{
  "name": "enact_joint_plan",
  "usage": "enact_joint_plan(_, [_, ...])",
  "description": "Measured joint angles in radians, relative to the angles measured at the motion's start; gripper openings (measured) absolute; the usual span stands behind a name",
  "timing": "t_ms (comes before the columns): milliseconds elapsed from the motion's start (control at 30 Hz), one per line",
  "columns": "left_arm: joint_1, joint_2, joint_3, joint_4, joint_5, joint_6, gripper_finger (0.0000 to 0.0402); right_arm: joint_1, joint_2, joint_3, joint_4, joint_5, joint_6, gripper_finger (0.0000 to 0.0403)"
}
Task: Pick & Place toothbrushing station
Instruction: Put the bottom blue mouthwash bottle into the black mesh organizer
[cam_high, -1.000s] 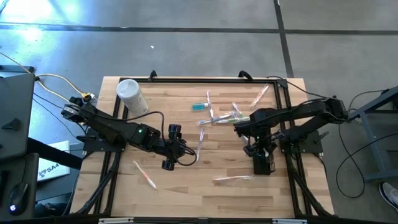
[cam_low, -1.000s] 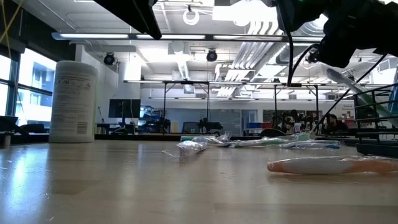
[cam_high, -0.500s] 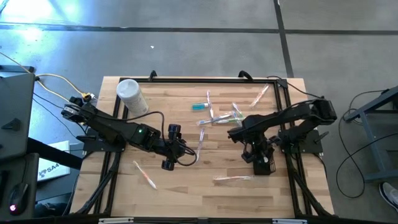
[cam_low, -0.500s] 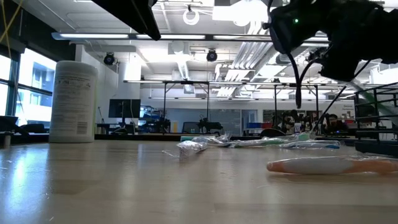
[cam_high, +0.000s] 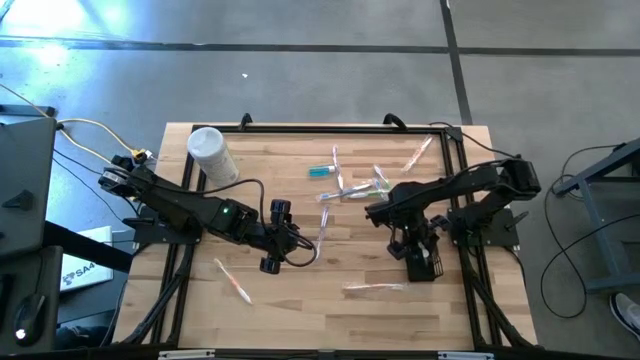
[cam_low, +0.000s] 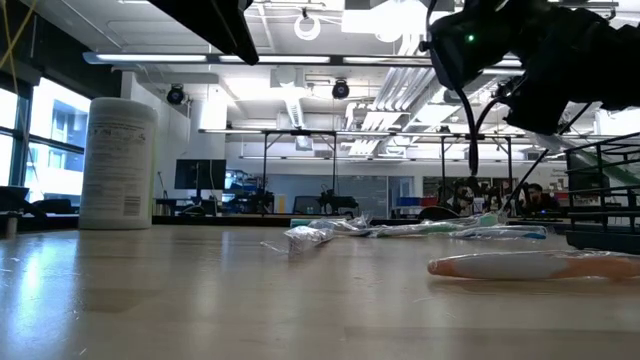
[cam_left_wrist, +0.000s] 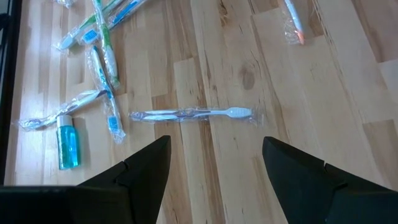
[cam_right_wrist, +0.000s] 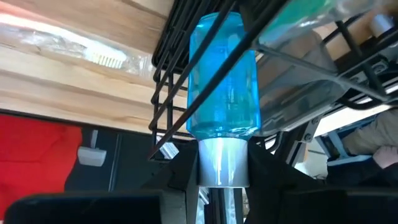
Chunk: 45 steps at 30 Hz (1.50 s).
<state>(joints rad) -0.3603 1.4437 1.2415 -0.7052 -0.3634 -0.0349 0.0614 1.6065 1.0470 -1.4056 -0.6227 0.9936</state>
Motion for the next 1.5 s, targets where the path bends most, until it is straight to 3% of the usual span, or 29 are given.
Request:
enact_joint_plan(433, [0.000,0.000,0.000,0.000,0.000,0.000,0.0250,-0.009,0.115,0.000,0.010,-0.042,-0.106,0.0087])
enact_joint_plan(1167, [0.000,0.000,0.000,0.000,0.014,-0.002,0.0250,-0.011,0.119,0.001,0.007,-0.008,-0.126,0.0098])
enact_joint_plan(1500, [0.000,0.000,0.000,-0.001,0.015,-0.001,0.0250,-0.011,0.121,-0.001,0.008,0.005,-0.127,0.0145])
